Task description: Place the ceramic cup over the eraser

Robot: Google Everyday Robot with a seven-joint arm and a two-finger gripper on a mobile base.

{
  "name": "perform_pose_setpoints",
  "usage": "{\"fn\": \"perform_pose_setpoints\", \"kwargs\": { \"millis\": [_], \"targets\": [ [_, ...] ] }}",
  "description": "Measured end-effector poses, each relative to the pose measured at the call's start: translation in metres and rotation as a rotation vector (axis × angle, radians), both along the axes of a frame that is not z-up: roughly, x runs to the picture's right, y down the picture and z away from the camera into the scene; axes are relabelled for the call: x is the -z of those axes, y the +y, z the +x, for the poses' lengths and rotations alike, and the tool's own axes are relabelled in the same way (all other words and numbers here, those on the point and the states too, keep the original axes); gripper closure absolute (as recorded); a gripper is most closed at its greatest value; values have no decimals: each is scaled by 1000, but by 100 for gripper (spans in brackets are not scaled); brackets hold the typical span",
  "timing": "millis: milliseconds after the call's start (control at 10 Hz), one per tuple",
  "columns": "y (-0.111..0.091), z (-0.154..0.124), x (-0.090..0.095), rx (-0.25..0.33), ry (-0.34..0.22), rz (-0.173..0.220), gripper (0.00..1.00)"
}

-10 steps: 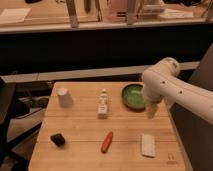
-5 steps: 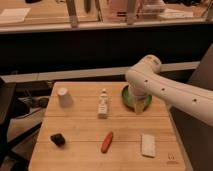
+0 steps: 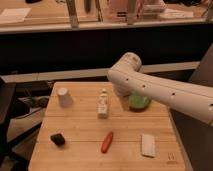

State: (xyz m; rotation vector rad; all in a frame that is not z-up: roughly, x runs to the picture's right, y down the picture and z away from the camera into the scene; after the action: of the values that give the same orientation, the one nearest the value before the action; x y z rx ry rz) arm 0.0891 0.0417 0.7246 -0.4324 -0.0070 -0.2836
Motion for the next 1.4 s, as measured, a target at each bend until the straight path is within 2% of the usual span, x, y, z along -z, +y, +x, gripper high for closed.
{"fn": "perform_pose_setpoints", "kwargs": {
  "millis": [300,500,900,1100,1400],
  "targets": [
    [-9,-15,-7,32,-24,10,20],
    [-17,-46,-15,65,-54,19,20],
    [-26,-70,-28,110,-93,31,20],
    [-33,-96,-36,133,-122,39,20],
    [-39,-108,-44,161,-150,48,20]
  ]
}}
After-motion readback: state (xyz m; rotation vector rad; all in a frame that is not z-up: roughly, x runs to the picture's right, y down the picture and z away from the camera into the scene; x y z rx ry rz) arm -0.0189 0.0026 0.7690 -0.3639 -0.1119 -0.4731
